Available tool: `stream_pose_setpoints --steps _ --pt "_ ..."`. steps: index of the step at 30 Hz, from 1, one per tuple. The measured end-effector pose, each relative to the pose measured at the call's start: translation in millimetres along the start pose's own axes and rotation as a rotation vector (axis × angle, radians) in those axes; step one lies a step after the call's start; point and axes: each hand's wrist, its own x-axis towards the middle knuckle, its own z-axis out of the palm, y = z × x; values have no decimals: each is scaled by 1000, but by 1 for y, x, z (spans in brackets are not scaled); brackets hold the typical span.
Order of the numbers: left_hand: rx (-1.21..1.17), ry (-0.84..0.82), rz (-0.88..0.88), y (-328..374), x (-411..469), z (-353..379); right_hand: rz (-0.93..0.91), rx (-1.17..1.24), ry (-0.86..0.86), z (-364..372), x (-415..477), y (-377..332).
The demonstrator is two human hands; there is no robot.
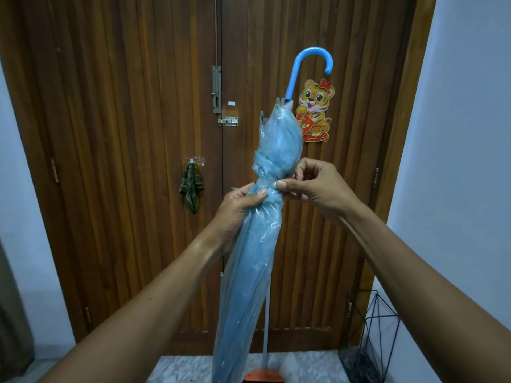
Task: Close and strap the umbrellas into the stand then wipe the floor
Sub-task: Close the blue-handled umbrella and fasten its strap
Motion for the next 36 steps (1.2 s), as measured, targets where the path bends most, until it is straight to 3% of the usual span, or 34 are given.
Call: stream_pose_setpoints --steps 17,23,30,36 --pt "178 -52 6 1 3 -28 36 -140 19 12 8 16" --pt "171 -91 -60 -9 11 -41 155 -247 37 11 6 35" --pt "234 -182 -145 -53 33 -39 189 -204 206 2 -10 55" --pt "256 -113 -182 -93 75 -23 257 -240 279 -53 -11 96"
